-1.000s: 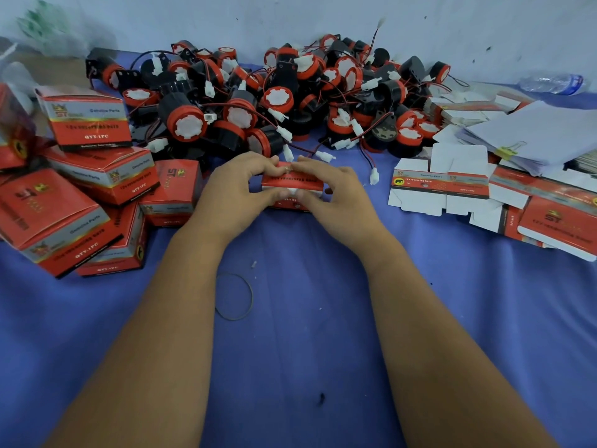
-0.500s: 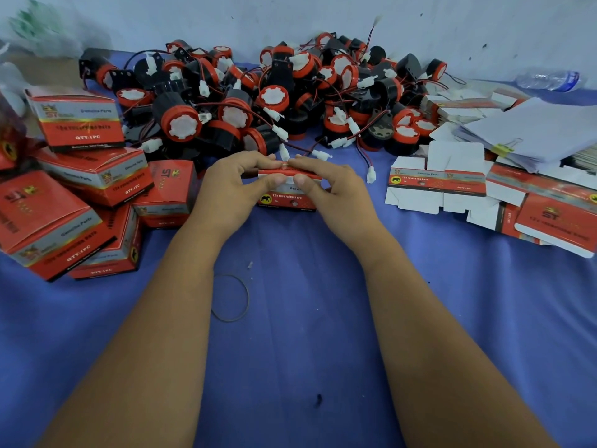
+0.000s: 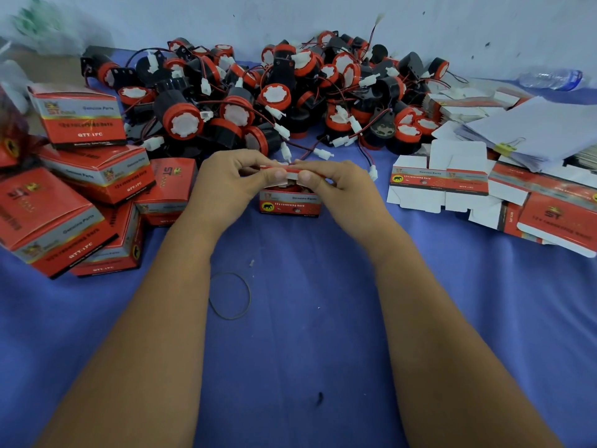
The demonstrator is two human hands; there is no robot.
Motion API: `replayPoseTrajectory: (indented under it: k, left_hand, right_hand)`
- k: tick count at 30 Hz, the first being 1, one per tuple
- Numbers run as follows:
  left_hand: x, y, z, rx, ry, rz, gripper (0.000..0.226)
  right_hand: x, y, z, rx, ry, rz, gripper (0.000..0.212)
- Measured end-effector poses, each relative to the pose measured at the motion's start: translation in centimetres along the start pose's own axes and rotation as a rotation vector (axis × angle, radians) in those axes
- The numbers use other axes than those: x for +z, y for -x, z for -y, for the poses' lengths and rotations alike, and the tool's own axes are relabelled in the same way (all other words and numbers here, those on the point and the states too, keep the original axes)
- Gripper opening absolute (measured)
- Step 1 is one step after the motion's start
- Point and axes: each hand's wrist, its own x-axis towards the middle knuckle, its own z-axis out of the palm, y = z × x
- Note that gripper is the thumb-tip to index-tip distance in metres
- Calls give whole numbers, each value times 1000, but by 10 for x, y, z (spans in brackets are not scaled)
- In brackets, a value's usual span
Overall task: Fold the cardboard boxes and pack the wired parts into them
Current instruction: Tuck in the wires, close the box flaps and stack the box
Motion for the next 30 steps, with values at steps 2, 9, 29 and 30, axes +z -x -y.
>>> replayPoseTrajectory:
  k: [2,9,29,30]
  left_hand:
    - [-1,1,-2,2,9,-14,7]
    - [0,7,2,-88,193,1,11]
    - [4,10,3,-88,294,61,30]
    - [4,10,3,-100,293,63,29]
  right_hand:
    - [-3,0,2,14,-33,9,25]
    - [-2,4,2,69,-148,33,28]
    - [-10,2,-5,210,-543,9,35]
    - [-11,2,-7,221,-559,11,34]
